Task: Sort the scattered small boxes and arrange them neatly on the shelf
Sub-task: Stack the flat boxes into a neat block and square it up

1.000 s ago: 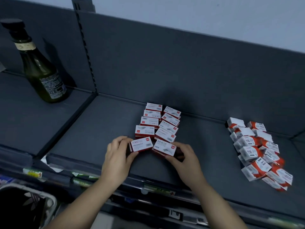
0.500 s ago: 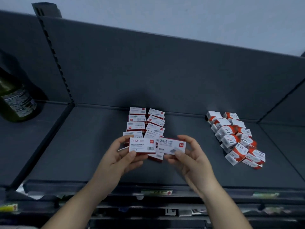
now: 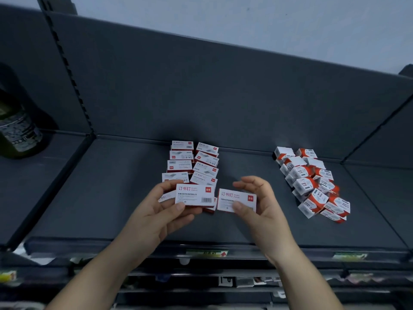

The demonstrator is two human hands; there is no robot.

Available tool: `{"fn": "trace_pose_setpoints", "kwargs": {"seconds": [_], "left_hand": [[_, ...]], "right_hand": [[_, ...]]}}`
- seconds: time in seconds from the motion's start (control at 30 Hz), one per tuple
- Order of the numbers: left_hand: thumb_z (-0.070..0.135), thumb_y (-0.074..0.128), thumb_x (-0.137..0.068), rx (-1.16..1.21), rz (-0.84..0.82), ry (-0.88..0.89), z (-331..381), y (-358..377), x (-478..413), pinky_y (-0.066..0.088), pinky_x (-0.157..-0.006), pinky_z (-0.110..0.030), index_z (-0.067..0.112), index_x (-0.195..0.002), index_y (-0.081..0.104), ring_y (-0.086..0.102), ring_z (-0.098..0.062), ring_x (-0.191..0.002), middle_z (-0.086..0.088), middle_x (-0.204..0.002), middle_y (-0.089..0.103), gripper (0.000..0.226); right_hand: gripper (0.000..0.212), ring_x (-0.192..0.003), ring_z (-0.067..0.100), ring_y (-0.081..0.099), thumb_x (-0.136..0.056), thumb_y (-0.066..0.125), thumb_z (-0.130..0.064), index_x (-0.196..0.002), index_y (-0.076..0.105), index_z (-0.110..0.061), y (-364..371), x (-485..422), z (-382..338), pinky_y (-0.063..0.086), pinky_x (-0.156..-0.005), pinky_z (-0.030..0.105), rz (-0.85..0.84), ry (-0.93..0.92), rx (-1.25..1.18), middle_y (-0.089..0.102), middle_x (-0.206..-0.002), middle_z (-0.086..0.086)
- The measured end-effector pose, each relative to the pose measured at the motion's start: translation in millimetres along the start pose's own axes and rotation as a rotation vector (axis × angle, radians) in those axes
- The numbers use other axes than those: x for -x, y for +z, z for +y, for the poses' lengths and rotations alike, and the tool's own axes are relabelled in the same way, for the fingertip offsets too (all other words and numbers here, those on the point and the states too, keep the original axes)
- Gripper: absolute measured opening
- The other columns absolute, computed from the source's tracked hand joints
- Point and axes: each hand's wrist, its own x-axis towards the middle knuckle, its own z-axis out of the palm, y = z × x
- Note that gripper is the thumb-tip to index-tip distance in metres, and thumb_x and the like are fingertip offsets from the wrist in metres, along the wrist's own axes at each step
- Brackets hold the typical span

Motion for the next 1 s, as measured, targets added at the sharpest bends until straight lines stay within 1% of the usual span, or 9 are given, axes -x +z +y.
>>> {"fn": "trace_pose_setpoints", "kwargs": {"seconds": [0.13,0.23,0.33,0.47,0.53,0.6,0.67,0.8,1.0], "left_hand": [[-0.001,0.048,-0.093,-0.007,-0.009,-0.018,-0.8,3.6,2.0,0.059,-0.077,-0.027,0.017,-0.127,0.051,0.071,-0.030,-0.098,-0.017,-0.111,0.071,0.039],[-0.001,0.045,-0.095,-0.007,-0.001,-0.022,-0.3,6.3,0.9,0.059,-0.077,-0.027,0.017,-0.126,0.051,0.071,-0.029,-0.098,-0.016,-0.111,0.072,0.036],[0.000,0.044,-0.097,-0.016,0.019,-0.024,-0.9,8.2,-1.2,0.059,-0.077,-0.028,0.017,-0.126,0.050,0.071,-0.029,-0.098,-0.015,-0.111,0.072,0.034],[0.001,0.047,-0.096,-0.083,0.021,-0.027,-1.9,8.3,-3.6,0.059,-0.076,-0.028,0.016,-0.122,0.051,0.071,-0.030,-0.096,-0.014,-0.110,0.072,0.031],[0.002,0.051,-0.094,-0.154,0.017,-0.033,-2.2,8.4,-5.0,0.058,-0.075,-0.028,0.015,-0.118,0.053,0.072,-0.029,-0.094,-0.012,-0.108,0.073,0.027],[0.003,0.054,-0.094,-0.200,0.019,-0.038,-2.2,7.8,-6.5,0.058,-0.074,-0.028,0.015,-0.116,0.054,0.072,-0.027,-0.092,-0.010,-0.107,0.073,0.025],[0.004,0.055,-0.093,-0.216,0.024,-0.040,-2.3,6.3,-8.4,0.058,-0.074,-0.029,0.016,-0.115,0.055,0.072,-0.026,-0.092,-0.009,-0.106,0.073,0.025],[0.003,0.056,-0.093,-0.303,0.022,-0.019,-4.0,2.6,-13.6,0.058,-0.076,-0.029,0.016,-0.116,0.055,0.070,-0.017,-0.097,-0.004,-0.107,0.074,0.026],[-0.002,0.062,-0.089,-0.454,0.000,0.029,-9.1,-3.5,-22.6,0.052,-0.082,-0.015,0.016,-0.110,0.061,0.068,-0.005,-0.100,0.008,-0.106,0.073,0.028]], "right_hand": [[0.052,-0.092,0.015,0.068,-0.072,0.072,-0.012,-0.119,0.051,-0.014,0.4,-1.2,-4.2,0.055,-0.078,0.023,0.014,0.012,-0.069,0.072,-0.100,0.004],[0.057,-0.096,0.020,0.069,-0.069,0.079,-0.025,-0.118,0.053,-0.010,1.0,-0.8,-4.3,0.055,-0.080,0.024,0.037,0.013,-0.106,0.073,-0.105,0.010],[0.051,-0.096,0.022,0.069,-0.070,0.078,-0.020,-0.114,0.055,-0.009,-0.7,-2.3,-1.3,0.055,-0.080,0.024,0.063,0.040,-0.123,0.074,-0.104,0.011],[0.079,-0.094,0.021,0.070,-0.050,0.092,-0.044,-0.112,0.058,-0.009,-0.8,-5.6,3.4,0.055,-0.078,0.023,0.068,0.072,-0.142,0.074,-0.103,0.013],[0.064,-0.093,0.022,0.070,-0.058,0.089,-0.035,-0.109,0.060,-0.009,-1.4,-6.7,5.1,0.056,-0.079,0.024,0.061,0.089,-0.103,0.074,-0.101,0.013],[0.040,-0.091,0.021,0.069,-0.070,0.079,-0.014,-0.106,0.061,-0.008,-0.8,-8.0,5.1,0.056,-0.078,0.024,0.055,0.105,-0.079,0.074,-0.099,0.011],[0.030,-0.090,0.018,0.070,-0.077,0.073,-0.001,-0.105,0.062,-0.009,-0.9,-9.7,6.5,0.055,-0.076,0.023,0.043,0.106,-0.038,0.075,-0.097,0.008],[0.027,-0.086,0.013,0.070,-0.081,0.071,0.006,-0.101,0.063,-0.011,-1.2,-13.2,7.6,0.054,-0.072,0.021,0.010,0.089,0.023,0.075,-0.091,0.001],[0.029,-0.087,0.012,0.070,-0.080,0.073,0.007,-0.097,0.065,-0.015,-3.8,-16.2,18.2,0.054,-0.071,0.020,-0.002,0.079,0.141,0.074,-0.092,-0.002]]}}
